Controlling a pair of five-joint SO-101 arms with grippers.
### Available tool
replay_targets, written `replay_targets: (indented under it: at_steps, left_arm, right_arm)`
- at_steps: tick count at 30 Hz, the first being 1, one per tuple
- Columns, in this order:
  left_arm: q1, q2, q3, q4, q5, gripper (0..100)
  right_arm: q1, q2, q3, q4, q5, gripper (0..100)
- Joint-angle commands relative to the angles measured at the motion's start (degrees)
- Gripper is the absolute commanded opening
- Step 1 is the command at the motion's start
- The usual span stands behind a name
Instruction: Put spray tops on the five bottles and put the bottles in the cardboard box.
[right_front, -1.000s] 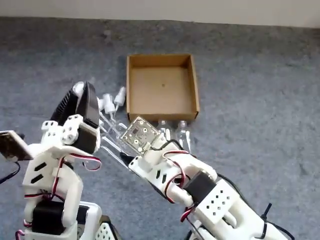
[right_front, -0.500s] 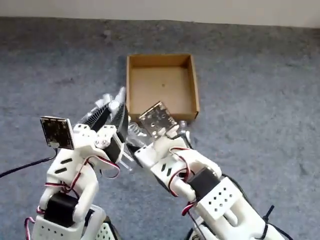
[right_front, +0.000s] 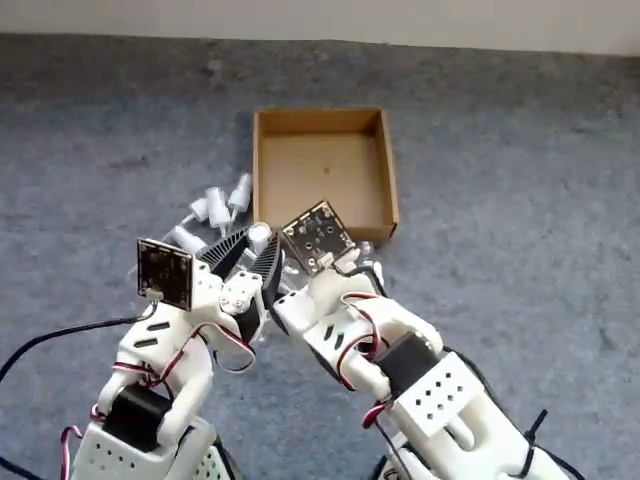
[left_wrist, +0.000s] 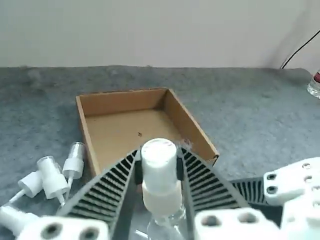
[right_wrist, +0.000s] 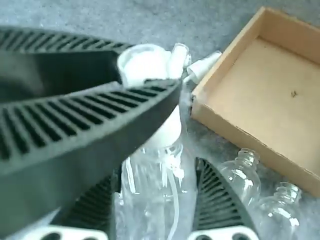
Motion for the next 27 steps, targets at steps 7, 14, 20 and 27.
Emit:
replay_targets:
  at_steps: [7, 14, 20, 27]
  left_arm:
    - [-1.98, 0.40, 0.13, 0.70, -5.89, 1]
    - [-2.15, 0.40, 0.13, 0.97, -9.58, 19]
    - [-6.20, 0.40, -0.48, 0.62, -9.67, 21]
    - [-12.26, 0.40, -3.12, 0.97, -9.49, 21]
  right_arm:
    - [1.63, -0.57, -6.29, -0.40, -0.26, 0.4]
    - [3.65, -0.57, -8.57, -3.91, -0.35, 0.4]
    - [4.88, -0.13, -10.59, -3.82, -0.35, 0.4]
    - [15.16, 0.13, -14.55, -8.75, -0.35, 0.4]
